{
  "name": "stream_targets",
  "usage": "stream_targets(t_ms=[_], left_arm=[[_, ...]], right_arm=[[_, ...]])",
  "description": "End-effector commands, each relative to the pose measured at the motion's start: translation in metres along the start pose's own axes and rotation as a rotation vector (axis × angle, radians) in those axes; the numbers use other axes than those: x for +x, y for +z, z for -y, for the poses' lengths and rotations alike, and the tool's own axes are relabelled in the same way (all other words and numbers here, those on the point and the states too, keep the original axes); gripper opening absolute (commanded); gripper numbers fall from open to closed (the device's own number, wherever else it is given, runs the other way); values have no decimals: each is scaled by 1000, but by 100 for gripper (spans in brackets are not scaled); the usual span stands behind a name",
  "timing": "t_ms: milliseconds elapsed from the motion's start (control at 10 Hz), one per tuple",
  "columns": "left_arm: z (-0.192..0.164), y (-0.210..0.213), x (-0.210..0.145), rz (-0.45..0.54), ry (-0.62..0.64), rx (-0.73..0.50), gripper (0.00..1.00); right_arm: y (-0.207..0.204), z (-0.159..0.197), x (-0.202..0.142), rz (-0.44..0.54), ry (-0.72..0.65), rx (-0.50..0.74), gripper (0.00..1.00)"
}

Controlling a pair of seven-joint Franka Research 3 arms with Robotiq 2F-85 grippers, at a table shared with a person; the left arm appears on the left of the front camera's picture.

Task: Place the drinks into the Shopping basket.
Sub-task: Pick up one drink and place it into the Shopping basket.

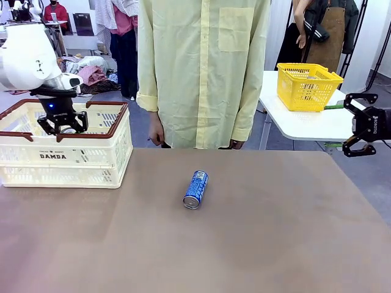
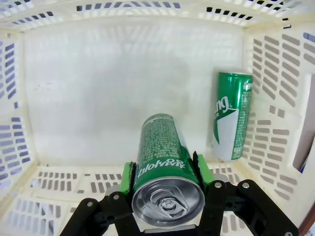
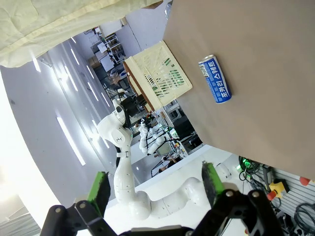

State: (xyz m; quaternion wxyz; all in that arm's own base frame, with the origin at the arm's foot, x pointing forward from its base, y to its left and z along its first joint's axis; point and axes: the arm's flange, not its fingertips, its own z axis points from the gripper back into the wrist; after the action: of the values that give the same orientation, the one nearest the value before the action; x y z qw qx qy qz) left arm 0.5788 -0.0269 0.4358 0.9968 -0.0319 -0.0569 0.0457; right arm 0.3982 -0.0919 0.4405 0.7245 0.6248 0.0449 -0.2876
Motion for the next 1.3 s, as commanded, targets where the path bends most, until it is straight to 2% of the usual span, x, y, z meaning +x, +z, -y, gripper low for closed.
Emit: stream_targets(t_ms=[0,300,400,500,600,800,1000,1200], left_arm=[[8,4,7,8,-5,28,0],[9,-5,11,-34,-21,27,0],[7,-7,11,-43,-17,26,26],[6,-7,12,-48,-19,21,85],[7,-6,12,-52,-24,20,100],[7,-3,11,-43,-31,4,100],[7,12,3,-21,-43,-63,100],[10,66,-23,74,-24,-173,100]], right_arm=[[2,-3,-1,-10,4,-8,100],[2,-3,-1,-10,4,-8,100],[2,-3,-1,-10,4,-8,100],[2,-3,-1,-10,4,-8,100],[2,-3,-1,-10,4,-8,100],[2,-3,-1,-10,4,-8,100],[2,-3,-1,-10,4,-8,100],[2,-3,-1,-10,4,-8,100]])
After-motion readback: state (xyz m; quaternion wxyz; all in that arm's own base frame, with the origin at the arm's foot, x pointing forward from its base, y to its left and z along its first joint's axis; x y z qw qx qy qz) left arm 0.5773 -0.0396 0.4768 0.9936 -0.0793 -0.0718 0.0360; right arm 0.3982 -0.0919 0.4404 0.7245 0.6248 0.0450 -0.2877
